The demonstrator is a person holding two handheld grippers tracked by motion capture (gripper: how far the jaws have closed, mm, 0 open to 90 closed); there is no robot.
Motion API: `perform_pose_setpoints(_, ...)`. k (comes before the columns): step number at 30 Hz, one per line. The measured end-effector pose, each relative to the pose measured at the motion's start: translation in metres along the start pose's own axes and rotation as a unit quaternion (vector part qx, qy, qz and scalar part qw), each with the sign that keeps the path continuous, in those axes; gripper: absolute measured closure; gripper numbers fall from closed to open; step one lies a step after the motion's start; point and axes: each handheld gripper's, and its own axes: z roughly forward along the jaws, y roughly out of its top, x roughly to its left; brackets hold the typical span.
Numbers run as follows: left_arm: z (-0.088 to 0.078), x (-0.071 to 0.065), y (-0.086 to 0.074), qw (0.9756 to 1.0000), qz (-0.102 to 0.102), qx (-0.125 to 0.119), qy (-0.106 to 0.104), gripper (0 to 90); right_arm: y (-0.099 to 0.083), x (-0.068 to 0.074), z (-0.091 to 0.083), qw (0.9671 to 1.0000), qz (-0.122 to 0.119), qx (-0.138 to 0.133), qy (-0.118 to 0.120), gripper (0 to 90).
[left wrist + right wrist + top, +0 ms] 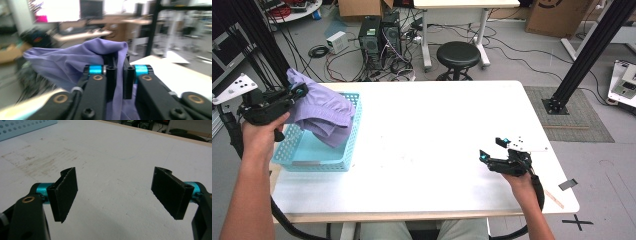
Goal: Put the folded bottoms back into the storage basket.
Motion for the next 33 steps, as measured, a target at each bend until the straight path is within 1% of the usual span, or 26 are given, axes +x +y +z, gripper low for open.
perform_pose_setpoints(1,-0.001,0.017,-0.013,0.9954,-0.061,0.026,0.070,57.3,0.000,0.000,0.000,1.0000,0.001,0.002,0.000,21.4)
perform_pose_setpoints(2,-0.001,0.017,-0.013,0.9954,-0.061,0.026,0.070,47.2,0.000,0.001,0.000,1.0000,0.001,0.002,0.002,21.4)
perform_pose_setpoints(3,-0.006,0.025,-0.025,0.9908,-0.078,0.038,0.103,44.8,0.000,0.001,0.000,1.0000,0.000,0.001,0.001,21.4)
perform_pose_setpoints(4,-0.006,0.025,-0.025,0.9908,-0.078,0.038,0.103,44.7,0.000,0.001,0.000,1.0000,0.000,0.001,0.001,21.4)
perform_pose_setpoints(5,-0.009,0.026,-0.033,0.9899,-0.077,0.040,0.112,43.2,0.000,0.000,-0.001,1.0000,-0.002,-0.002,0.001,21.4)
perform_pose_setpoints(6,-0.010,0.026,-0.035,0.9896,-0.077,0.042,0.114,41.2,0.000,0.000,-0.001,1.0000,0.000,-0.001,0.001,21.5)
perform_pose_setpoints(8,-0.011,0.024,-0.037,0.9895,-0.075,0.038,0.117,39.6,0.000,0.000,0.000,1.0000,0.000,-0.001,0.001,21.4)
perform_pose_setpoints(9,-0.011,0.023,-0.038,0.9895,-0.076,0.038,0.117,37.1,0.000,0.001,0.000,1.0000,0.000,0.001,0.001,21.4)
perform_pose_setpoints(10,-0.010,0.021,-0.038,0.9899,-0.077,0.037,0.114,35.1,0.000,0.001,0.001,1.0000,-0.001,0.003,0.002,21.4)
perform_pose_setpoints(15,-0.004,0.010,-0.041,0.9933,-0.062,0.026,0.093,34.4,0.001,0.002,0.002,1.0000,-0.005,0.001,0.003,21.4)
perform_pose_setpoints(17,0.000,0.004,-0.043,0.9945,-0.059,0.021,0.084,31.6,0.001,0.002,0.002,1.0000,-0.004,0.001,0.003,21.4)
perform_pose_setpoints(18,0.000,0.004,-0.043,0.9945,-0.059,0.021,0.084,29.9,0.001,0.002,0.002,1.0000,-0.004,0.002,0.003,21.4)
perform_pose_setpoints(19,0.004,-0.001,-0.046,0.9952,-0.059,0.018,0.075,28.1,0.001,0.002,0.002,1.0000,-0.003,0.002,0.003,21.5)
perform_pose_setpoints(20,0.004,-0.001,-0.046,0.9952,-0.059,0.018,0.075,27.3,0.001,0.002,0.002,1.0000,-0.003,0.003,0.003,21.4)
perform_pose_setpoints(21,0.009,-0.007,-0.050,0.9957,-0.056,0.017,0.071,25.9,0.001,0.001,0.002,1.0000,-0.004,0.002,0.003,21.5)
perform_pose_setpoints(23,0.012,-0.013,-0.054,0.9959,-0.052,0.010,0.073,23.3,0.000,0.001,0.002,1.0000,-0.002,0.002,0.003,21.4)
perform_pose_setpoints(25,0.014,-0.016,-0.056,0.9960,-0.053,0.006,0.072,22.0,0.000,0.000,0.002,1.0000,-0.005,0.002,0.003,21.4)
perform_pose_setpoints(26,0.018,-0.021,-0.061,0.9963,-0.049,0.002,0.071,21.3,0.000,0.000,0.002,1.0000,-0.003,0.002,0.004,21.4)
perform_pose_setpoints(28,0.020,-0.024,-0.062,0.9965,-0.048,0.004,0.069,21.3,0.000,-0.001,0.002,1.0000,-0.003,0.002,0.003,21.4)
perform_pose_setpoints(29,0.024,-0.029,-0.065,0.9968,-0.043,0.004,0.067,21.3,0.000,-0.001,0.002,1.0000,-0.003,0.000,0.002,21.5)
perform_pose_setpoints(32,0.029,-0.038,-0.066,0.9974,-0.042,-0.003,0.058,21.3,0.000,-0.002,0.002,1.0000,0.000,-0.002,0.004,21.4)
perform_pose_setpoints(33,0.031,-0.041,-0.066,0.9976,-0.038,-0.002,0.058,21.3,0.000,-0.003,0.002,1.0000,-0.001,-0.001,0.004,21.5)
